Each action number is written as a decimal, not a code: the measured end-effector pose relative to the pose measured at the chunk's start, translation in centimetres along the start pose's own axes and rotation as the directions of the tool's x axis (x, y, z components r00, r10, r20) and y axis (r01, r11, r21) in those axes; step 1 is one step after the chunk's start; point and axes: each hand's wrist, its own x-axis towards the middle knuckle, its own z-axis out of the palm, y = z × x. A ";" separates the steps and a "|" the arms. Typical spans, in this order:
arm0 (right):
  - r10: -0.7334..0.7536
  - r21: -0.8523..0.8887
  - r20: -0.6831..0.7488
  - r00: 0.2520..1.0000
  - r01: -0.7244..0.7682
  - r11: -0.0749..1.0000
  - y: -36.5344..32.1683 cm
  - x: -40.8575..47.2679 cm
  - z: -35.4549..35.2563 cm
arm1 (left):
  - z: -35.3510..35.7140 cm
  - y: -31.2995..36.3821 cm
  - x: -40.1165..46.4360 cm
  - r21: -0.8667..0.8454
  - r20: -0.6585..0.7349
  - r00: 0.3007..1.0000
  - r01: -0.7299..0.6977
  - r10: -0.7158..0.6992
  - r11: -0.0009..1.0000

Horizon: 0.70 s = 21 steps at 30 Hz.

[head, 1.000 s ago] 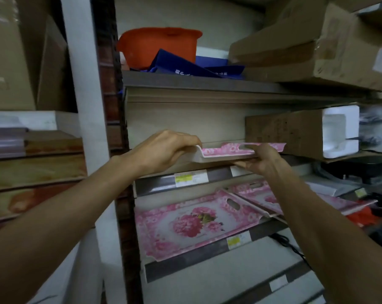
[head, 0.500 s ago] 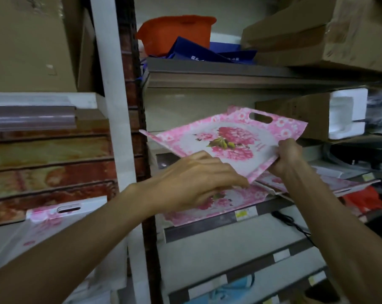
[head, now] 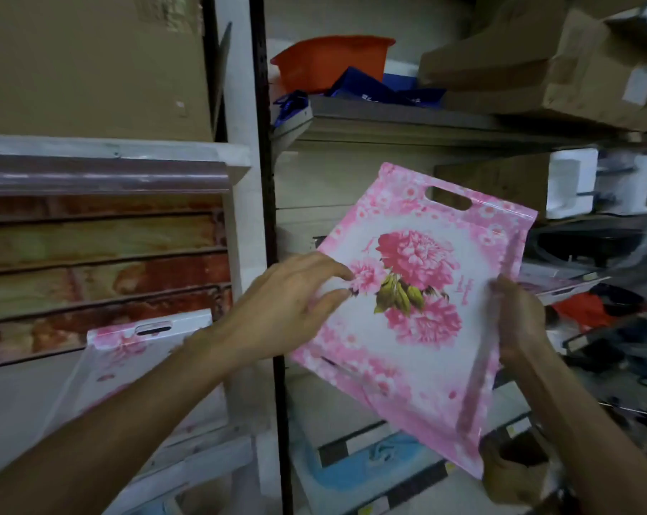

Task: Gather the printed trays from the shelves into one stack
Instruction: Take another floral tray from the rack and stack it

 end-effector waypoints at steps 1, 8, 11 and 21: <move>-0.002 -0.014 0.009 1.000 0.002 1.000 0.3 -0.9 -0.1 | -0.1 -0.9 -1.0 0.014 -0.014 0.997 0.075 -0.075 0.997; -0.025 -0.069 0.123 0.992 0.034 0.997 3.0 -7.5 1.4 | 0.4 -5.1 -7.9 -0.335 0.103 0.759 0.635 -0.644 0.696; -0.019 -0.098 0.167 0.986 0.036 0.995 4.3 -9.4 2.9 | 0.7 -5.6 -10.9 -0.527 0.198 0.678 0.683 -0.708 0.506; 0.003 -0.126 0.318 0.948 0.039 0.991 6.1 -16.6 9.5 | -0.1 -7.5 -20.4 -0.542 0.088 0.633 0.678 -0.769 0.496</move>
